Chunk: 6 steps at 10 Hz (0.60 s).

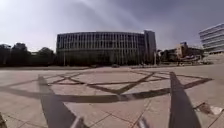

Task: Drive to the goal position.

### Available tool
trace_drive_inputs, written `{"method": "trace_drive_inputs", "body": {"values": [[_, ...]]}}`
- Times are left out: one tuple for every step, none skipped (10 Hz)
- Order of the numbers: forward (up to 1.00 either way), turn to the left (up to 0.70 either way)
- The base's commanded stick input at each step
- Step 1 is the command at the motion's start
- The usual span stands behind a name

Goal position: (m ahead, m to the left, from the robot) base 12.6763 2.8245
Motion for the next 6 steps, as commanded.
{"method": "trace_drive_inputs", "body": {"values": [[0.98, 0.11], [0.98, 0.29], [0.98, 0.39], [0.98, 0.14], [0.98, 0.0], [0.98, 0.0]]}}
